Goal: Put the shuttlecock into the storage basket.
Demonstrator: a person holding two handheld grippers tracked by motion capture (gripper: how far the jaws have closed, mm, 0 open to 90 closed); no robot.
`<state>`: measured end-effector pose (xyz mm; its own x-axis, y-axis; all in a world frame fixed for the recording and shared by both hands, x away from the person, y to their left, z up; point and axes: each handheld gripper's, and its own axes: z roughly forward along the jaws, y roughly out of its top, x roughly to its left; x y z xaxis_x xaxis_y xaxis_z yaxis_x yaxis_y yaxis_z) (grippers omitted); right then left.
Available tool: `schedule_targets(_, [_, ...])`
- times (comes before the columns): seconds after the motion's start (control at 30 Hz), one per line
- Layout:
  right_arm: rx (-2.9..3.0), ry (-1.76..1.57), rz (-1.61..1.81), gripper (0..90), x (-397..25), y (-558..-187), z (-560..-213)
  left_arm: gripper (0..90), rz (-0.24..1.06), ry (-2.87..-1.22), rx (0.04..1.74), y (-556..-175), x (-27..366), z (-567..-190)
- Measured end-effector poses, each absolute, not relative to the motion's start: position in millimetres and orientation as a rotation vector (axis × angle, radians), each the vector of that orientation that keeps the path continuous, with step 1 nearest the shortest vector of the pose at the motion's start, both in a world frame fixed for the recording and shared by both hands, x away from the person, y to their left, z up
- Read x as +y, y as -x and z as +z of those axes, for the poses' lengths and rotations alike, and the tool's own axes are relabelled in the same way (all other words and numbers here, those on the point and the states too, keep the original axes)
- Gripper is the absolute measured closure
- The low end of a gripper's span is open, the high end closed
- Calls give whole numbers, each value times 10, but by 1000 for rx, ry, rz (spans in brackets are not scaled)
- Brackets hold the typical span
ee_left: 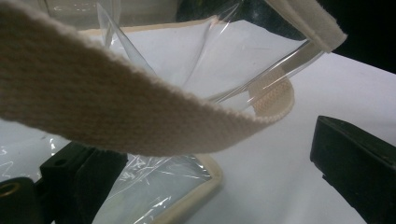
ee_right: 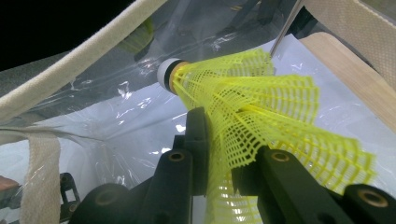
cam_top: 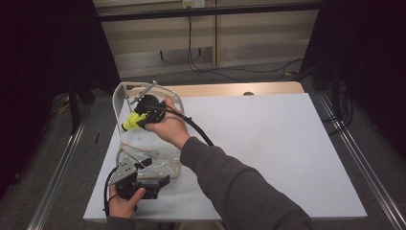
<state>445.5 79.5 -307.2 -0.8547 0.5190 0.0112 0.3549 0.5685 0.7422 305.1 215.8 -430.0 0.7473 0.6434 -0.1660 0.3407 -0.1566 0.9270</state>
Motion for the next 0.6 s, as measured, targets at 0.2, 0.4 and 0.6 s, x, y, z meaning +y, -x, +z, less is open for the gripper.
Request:
schedule_targets(0.2, [2596, -730, 1158, 792, 811, -4452, -3092, 37, 320, -1764, 775, -3052, 2159, -4300])
schedule_targets(0.4, [2598, -741, 1159, 791, 829, -4449, -3114, 37, 319, -1765, 777, -3050, 2159, -4298])
schedule_targets(0.6, [2603, -742, 1159, 791, 848, -4450, -3148, 37, 318, -1765, 775, -3049, 2161, -4298])
